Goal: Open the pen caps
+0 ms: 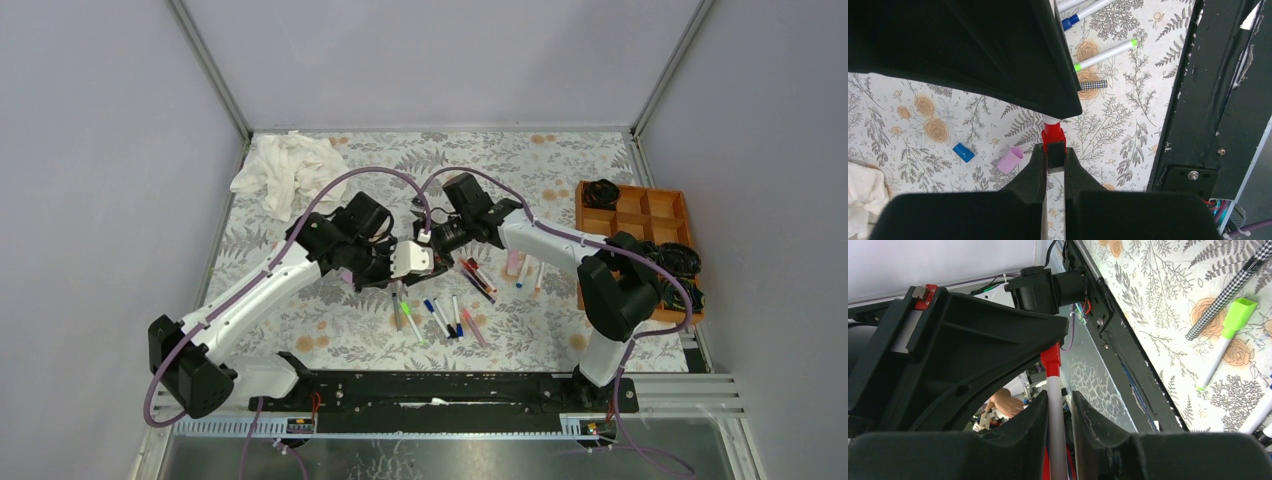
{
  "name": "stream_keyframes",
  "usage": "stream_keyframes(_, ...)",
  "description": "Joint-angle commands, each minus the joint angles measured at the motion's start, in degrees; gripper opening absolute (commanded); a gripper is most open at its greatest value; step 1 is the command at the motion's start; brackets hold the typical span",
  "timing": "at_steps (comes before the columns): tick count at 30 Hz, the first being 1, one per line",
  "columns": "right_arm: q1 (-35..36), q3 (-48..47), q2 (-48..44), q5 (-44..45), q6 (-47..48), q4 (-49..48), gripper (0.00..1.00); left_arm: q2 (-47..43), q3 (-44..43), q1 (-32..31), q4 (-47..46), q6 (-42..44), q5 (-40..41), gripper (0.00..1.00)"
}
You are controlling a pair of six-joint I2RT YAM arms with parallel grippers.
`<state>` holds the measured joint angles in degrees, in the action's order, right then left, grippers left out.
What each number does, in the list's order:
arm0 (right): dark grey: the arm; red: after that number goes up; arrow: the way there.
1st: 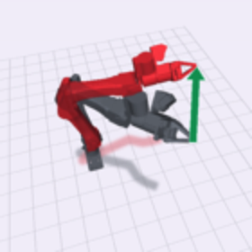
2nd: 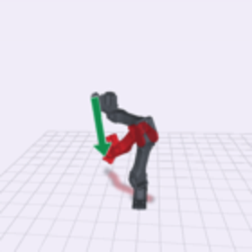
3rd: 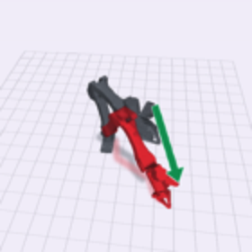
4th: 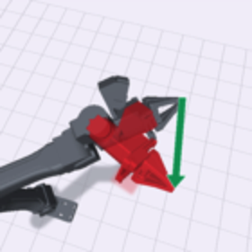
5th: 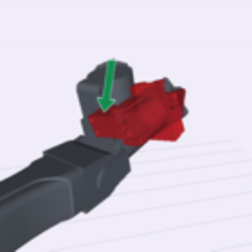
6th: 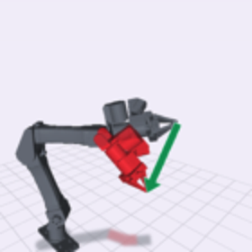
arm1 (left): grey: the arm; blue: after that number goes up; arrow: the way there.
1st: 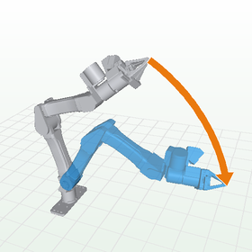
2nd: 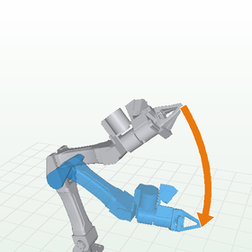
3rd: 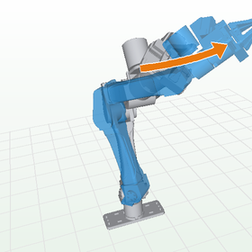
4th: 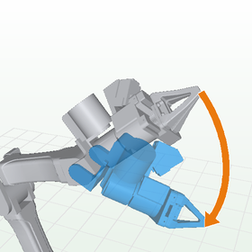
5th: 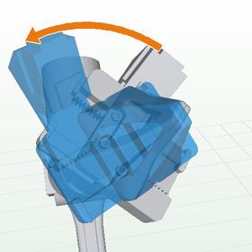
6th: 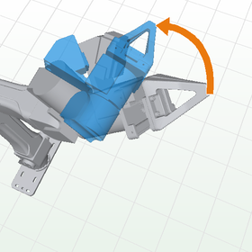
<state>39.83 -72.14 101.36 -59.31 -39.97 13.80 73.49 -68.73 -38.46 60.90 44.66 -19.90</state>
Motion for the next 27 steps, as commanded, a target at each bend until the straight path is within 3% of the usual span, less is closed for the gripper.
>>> stream_keyframes(1, 0.85, -2.01, 0.69, -3.23, -0.29, -1.11, 0.28, -2.15, 1.11, -1.26, 0.02, 2.09, 0.33, 0.0)
stream_keyframes(5, 1.03, -0.64, 0.03, -4.11, -0.2, -1.71, 0.11, -1.72, 1.62, -1.31, -0.04, 2.52, 0.67, 0.0)
stream_keyframes(6, 1.03, -0.3, -0.27, -4.02, -0.2, -1.76, 0.02, -1.63, 1.83, -1.35, -0.38, 2.39, 0.94, 0.04)
stream_keyframes(7, 1.03, -0.02, -0.56, -3.91, -0.13, -1.87, 0.0, -1.53, 1.96, -1.3, -0.8, 2.05, 1.18, 0.11)
stream_keyframes(11, 1.08, 1.9, -1.86, -3.97, -0.99, -3.77, 0.0, -1.36, 2.11, -1.36, -1.76, 1.02, 0.3, 0.24)
stream_keyframes(22, 1.03, 7.8, -3.8, -4.94, -9.09, -17.15, 0.0, -1.96, 2.45, -1.36, -1.18, -0.86, -9.44, 0.26)
stream_keyframes(27, 1.03, 8.44, -4.35, -5.11, -9.15, -17.41, 0.0, -3.81, 3.39, -1.34, -3.44, -2.02, -9.09, 0.38)
